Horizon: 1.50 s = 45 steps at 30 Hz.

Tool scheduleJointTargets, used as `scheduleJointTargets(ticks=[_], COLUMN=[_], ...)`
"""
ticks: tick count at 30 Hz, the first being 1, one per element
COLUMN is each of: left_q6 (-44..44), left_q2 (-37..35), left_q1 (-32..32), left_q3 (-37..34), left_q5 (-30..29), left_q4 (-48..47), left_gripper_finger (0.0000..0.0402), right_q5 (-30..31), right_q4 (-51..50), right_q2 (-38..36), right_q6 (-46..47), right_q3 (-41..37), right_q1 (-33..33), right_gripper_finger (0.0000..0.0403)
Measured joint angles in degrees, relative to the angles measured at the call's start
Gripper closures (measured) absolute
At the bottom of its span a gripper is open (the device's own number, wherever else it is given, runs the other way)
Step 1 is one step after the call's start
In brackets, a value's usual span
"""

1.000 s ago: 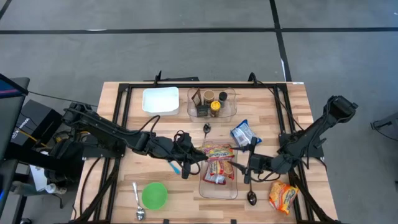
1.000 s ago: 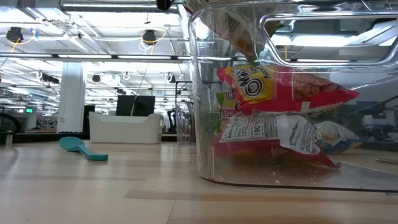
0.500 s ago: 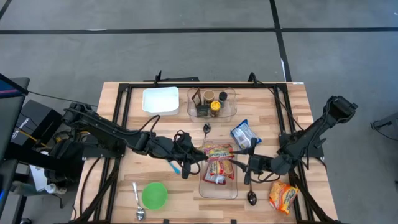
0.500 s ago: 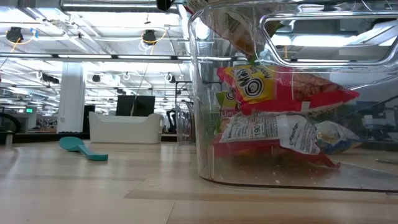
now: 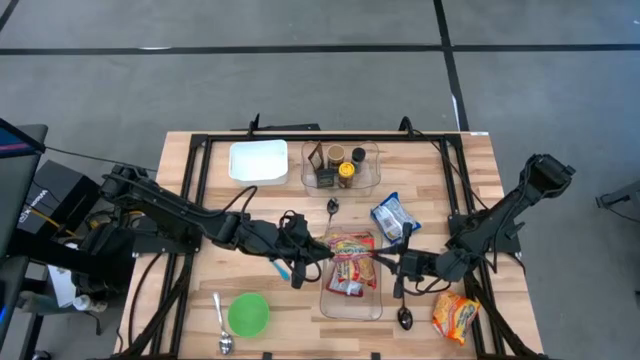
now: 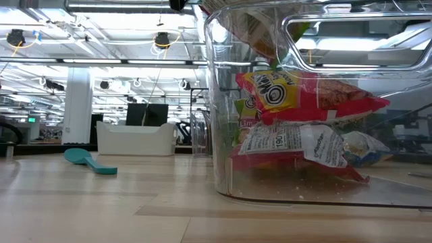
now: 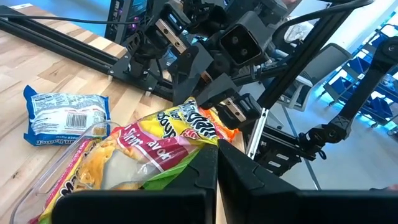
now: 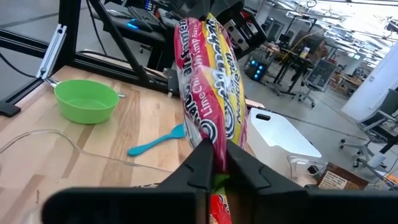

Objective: Pick & Place Food Item
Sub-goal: Put the green noodle pack into the bottom transparent bin

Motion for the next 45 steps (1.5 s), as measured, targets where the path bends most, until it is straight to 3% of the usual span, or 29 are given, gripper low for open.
scheduleJointTargets(ticks=[9,15,29,45], left_q6=[0.6,4.0,12.3,16.5], left_q2=[0.0,-0.1,-1.5,-4.7], left_q1=[0.0,0.0,0.6,1.1], left_q3=[0.0,0.0,0.1,0.1], left_q5=[1.0,4.3,3.7,3.4], left_q4=[-0.3,-0.9,-2.5,-5.3], left_gripper_finger=[0.0393,0.0342,0.0243,0.0238], right_q5=[0.0,0.0,0.3,0.3], right_q4=[0.0,0.2,2.1,2.0], right_q2=[0.0,0.0,0.0,-0.1], right_q6=[0.0,0.0,0.0,3.0], right_q3=[0.0,0.0,0.0,1.2], right_q1=[0.0,0.0,1.8,2.9], right_gripper_finger=[0.0400,0.0401,0.0403,0.0403])
